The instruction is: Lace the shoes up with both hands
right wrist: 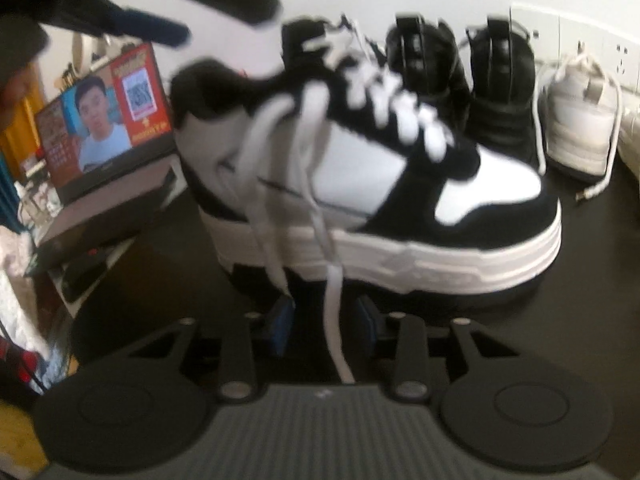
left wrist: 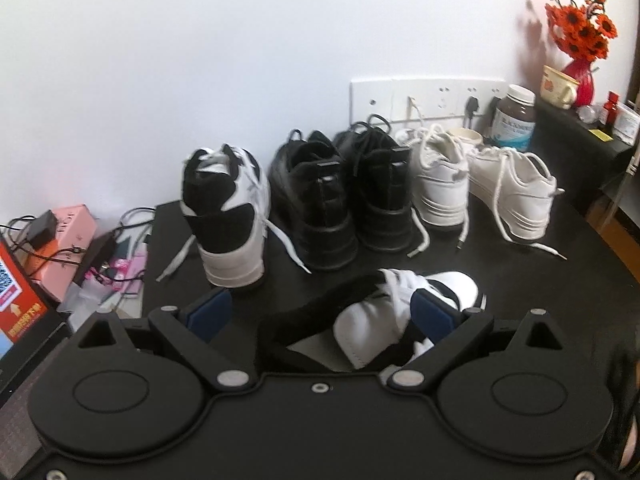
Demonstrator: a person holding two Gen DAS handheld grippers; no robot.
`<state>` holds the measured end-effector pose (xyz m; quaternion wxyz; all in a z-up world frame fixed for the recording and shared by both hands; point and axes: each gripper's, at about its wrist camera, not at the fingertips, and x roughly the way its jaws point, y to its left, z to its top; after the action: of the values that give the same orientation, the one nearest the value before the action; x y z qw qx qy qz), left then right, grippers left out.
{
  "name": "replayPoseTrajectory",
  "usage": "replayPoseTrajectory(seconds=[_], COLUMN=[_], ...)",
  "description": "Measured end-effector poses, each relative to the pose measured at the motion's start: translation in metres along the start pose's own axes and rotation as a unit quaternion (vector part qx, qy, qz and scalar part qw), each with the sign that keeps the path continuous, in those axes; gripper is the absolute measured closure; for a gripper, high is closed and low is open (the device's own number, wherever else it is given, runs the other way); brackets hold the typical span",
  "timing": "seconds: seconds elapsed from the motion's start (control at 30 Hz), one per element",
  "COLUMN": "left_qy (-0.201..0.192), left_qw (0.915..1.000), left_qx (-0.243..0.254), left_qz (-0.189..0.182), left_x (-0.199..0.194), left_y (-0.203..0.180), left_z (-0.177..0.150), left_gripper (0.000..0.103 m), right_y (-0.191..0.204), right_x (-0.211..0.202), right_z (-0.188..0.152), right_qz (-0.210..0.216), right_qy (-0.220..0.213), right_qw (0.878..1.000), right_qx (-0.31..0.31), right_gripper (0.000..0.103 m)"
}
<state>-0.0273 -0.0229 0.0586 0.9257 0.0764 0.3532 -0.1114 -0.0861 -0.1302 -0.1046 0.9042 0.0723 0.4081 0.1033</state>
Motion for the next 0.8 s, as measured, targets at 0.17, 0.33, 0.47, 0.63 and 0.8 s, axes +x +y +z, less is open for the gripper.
replayPoseTrajectory(seconds=[0.17,0.33,0.47,0.63,0.8], left_qy=[-0.006,-0.016,-0.041,-0.069,-0.109], left_qw=[0.9992,0.9980,0.9985,0.9969,0.9852], left_qx=[-0.040,-0.057,-0.027,0.036,0.123], left_qz=[0.007,0.022,0.025,-0.013,-0.049], left_x=[-0.003,-0.005,-0.013,-0.022,-0.034], left_y=[0.011,0.018,0.009,-0.020,-0.055], left_z=[-0.003,-0.002,-0.002,-0.005,-0.004], left_gripper=[0.005,0.005,0.005,0.005,0.011], right_y=[-0.018,-0.041,-0.079,-0.108,-0.121], right_x=[0.002,-0.020,-0.068,-0.118,-0.138], right_z=[-0.007,-0.006,0.000,0.015,0.022], right_qz=[-0.002,0.008,0.068,0.183,0.261], right_qy=[0.018,-0.009,-0.098,-0.200,-0.236], right_qw=[0.999,0.995,0.966,0.900,0.852], right_qx=[0.033,0.095,0.231,0.341,0.387], right_gripper=[0.095,0.099,0.099,0.099,0.099])
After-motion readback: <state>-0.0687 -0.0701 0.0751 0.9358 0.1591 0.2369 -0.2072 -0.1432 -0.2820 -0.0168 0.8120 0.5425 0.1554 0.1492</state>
